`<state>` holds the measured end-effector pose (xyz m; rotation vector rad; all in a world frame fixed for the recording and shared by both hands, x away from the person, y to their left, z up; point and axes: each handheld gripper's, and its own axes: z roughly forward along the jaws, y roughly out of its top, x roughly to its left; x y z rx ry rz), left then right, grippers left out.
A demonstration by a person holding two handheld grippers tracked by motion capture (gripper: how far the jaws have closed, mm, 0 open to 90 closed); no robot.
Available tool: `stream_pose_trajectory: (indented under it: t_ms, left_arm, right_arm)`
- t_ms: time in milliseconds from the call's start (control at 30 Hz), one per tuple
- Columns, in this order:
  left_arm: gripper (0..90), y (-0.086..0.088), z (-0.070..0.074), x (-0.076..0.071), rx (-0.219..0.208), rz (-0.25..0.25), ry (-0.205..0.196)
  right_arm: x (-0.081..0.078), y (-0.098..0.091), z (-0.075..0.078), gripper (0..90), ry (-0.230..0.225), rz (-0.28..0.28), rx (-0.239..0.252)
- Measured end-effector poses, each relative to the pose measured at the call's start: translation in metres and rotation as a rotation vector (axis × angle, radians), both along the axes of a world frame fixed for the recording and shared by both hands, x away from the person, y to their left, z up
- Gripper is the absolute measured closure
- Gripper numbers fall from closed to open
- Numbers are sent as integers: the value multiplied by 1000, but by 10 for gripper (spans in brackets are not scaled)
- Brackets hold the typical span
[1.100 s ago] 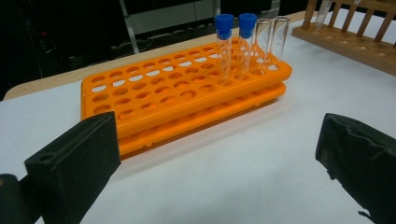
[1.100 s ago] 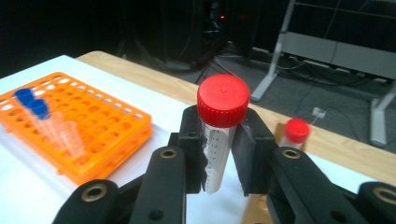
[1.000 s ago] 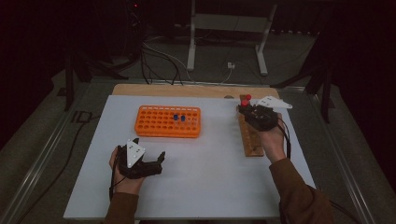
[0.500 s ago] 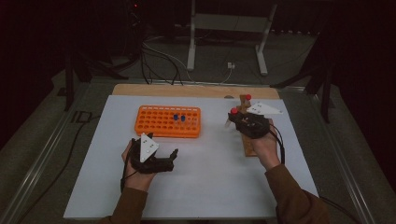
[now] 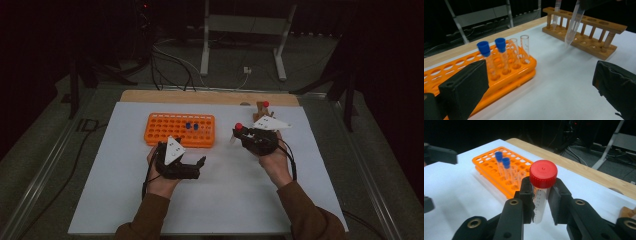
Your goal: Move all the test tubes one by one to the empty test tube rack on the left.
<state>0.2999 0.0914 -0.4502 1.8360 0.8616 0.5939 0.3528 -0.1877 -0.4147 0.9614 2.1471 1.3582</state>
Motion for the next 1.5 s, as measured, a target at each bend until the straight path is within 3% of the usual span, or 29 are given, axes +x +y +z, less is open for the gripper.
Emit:
stream_pose_trajectory:
  t_ms: [67,167,567,867,1033,1367,1500]
  left_arm:
    - [10,-2,1,2,-43,-9,13]
    - [11,-7,1,5,-51,-7,17]
    - [60,-32,1,16,-12,-34,39]
    - [83,-50,2,18,12,-84,44]
    - [195,-56,1,19,18,-83,26]
    - [611,-58,-1,21,45,-93,10]
    - [689,-57,-1,21,53,-106,5]
  right_arm:
    - [-1,2,0,749,0,8,4]
    - [-3,6,0,748,4,19,7]
    - [-7,22,-3,748,21,73,11]
    - [-10,31,-6,748,34,106,11]
    - [-11,34,-6,747,41,121,16]
    - [-12,36,-6,747,51,142,27]
    - [-12,38,-8,747,55,150,27]
